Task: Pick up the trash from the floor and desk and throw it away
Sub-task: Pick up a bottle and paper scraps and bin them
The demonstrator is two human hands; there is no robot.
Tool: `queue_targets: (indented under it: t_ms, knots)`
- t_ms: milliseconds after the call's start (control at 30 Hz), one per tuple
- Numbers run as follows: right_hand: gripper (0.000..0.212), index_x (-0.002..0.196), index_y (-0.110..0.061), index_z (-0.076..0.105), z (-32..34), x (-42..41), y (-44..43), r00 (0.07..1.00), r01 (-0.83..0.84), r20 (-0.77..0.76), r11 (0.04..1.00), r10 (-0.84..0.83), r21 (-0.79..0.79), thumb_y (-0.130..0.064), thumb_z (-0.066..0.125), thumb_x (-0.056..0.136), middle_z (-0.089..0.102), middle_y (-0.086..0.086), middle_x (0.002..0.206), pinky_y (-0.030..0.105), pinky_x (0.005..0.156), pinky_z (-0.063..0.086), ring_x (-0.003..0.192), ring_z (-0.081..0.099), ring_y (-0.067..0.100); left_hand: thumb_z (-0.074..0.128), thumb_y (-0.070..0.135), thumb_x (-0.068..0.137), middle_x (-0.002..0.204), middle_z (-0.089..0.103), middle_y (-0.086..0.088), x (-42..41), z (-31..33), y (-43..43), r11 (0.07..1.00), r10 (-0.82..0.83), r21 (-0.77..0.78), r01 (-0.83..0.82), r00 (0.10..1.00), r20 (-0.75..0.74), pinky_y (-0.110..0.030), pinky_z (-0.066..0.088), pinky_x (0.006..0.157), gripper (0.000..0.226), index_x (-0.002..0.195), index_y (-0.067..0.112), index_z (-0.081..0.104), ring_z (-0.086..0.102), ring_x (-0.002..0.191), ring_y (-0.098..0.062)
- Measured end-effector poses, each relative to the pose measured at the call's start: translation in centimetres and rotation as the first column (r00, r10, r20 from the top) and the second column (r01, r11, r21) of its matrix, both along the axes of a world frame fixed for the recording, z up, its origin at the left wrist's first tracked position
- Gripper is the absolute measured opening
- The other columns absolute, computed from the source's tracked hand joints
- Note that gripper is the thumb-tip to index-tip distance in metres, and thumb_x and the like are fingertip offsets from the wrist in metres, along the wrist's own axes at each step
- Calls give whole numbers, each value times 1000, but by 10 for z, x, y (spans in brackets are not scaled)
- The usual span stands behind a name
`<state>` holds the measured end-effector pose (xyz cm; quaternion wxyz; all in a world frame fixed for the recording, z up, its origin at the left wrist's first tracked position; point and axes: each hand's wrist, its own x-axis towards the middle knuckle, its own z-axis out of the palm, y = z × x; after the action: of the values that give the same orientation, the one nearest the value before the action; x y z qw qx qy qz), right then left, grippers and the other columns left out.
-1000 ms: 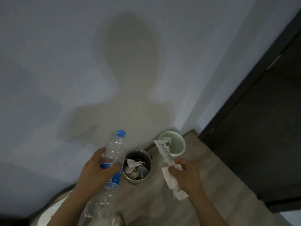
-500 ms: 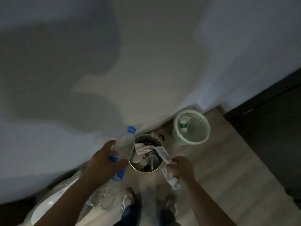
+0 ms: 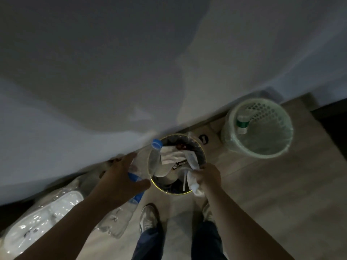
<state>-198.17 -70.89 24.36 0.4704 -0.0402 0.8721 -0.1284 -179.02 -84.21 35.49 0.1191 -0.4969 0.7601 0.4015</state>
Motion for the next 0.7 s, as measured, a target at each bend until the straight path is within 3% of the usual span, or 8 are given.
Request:
queue_targets:
  t_ms: [133,233,367,500,633,700]
  knots:
    - [42,114,-8,60,-38,-5,-15,999,-13,-40,998,11,-66,-34,65,82,68,10,110,25,61,46,88,64,24,78,37,68,90,53,19,-6,-30,2,1000,1,2,-1,1000,8,-5,33,56,72,131,28,45,49,75,9]
    - [52,126,-6,52,-52,-5,-19,1000,15,28,993,-12,-117,-34,66,84,61,12,120,24,68,40,94,59,23,78,37,68,101,57,12,-9,-40,6,1000,-6,16,6,1000,21,-10,37,62,73,132,27,44,53,80,2]
    - [52,130,-8,49,-49,-4,-18,992,74,112,980,-54,-187,-26,65,85,61,12,120,38,82,53,102,61,28,79,36,69,106,59,8,-16,-40,7,1000,-4,30,3,1000,30,-21,43,71,77,136,25,42,56,88,-8]
    - [39,124,-10,56,-35,-9,-5,989,-136,35,971,146,-196,-20,61,87,64,10,115,26,74,43,101,61,24,78,37,69,98,53,13,-28,-31,8,1000,-10,18,10,1000,25,-18,40,67,78,137,27,40,54,86,-6]
    - [38,122,-14,60,-12,-28,20,950,-311,-77,931,301,-190,-25,64,86,66,5,115,25,80,45,107,61,21,78,38,70,112,57,6,-52,-20,12,996,-76,45,75,997,28,-22,40,78,82,140,27,37,52,93,-9]
    - [39,123,-15,58,1,-44,35,922,-385,-99,910,374,-154,-26,63,87,64,4,119,27,89,46,112,58,20,77,40,71,117,58,3,-70,-15,16,991,-133,41,131,990,52,-18,39,72,84,142,28,34,51,88,-8]
